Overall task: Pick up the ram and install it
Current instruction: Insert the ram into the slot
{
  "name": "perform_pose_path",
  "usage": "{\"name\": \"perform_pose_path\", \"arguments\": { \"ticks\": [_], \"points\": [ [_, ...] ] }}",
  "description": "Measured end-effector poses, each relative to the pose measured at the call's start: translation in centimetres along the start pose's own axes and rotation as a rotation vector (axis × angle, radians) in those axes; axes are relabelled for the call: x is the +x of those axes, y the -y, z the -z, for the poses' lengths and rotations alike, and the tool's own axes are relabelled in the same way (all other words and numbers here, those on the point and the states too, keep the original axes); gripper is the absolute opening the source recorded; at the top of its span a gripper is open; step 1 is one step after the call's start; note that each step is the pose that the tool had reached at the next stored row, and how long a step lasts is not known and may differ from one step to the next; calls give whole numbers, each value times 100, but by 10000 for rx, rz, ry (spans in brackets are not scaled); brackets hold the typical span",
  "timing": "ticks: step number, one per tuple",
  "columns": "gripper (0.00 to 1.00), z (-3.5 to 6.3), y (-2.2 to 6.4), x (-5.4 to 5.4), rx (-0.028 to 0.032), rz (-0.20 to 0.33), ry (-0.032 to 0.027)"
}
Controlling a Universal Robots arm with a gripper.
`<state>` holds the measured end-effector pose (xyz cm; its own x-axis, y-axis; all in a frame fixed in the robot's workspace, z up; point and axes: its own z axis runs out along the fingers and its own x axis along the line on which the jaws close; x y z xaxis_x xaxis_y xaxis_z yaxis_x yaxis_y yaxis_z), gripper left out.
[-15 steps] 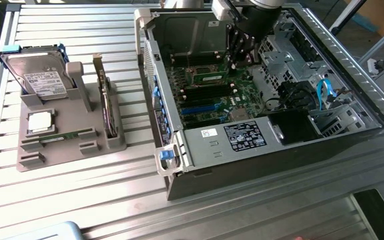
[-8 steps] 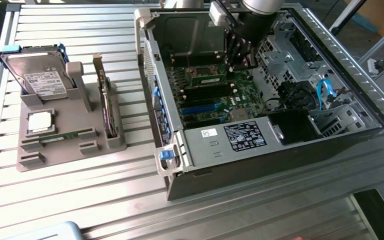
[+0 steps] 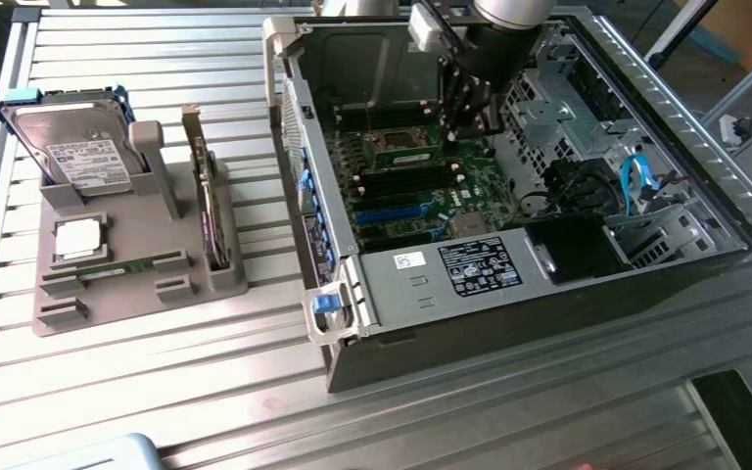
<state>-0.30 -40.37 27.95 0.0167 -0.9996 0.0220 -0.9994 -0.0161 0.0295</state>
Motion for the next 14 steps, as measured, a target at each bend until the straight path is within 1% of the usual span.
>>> {"name": "perform_pose_path", "arguments": {
  "ticks": [7,10,14],
  "points": [
    [12,-16,-6,0,-5,-181,4],
    [12,-17,-6,0,-4,-181,5],
    [12,-56,-5,-1,-4,-182,5]
  ]
}}
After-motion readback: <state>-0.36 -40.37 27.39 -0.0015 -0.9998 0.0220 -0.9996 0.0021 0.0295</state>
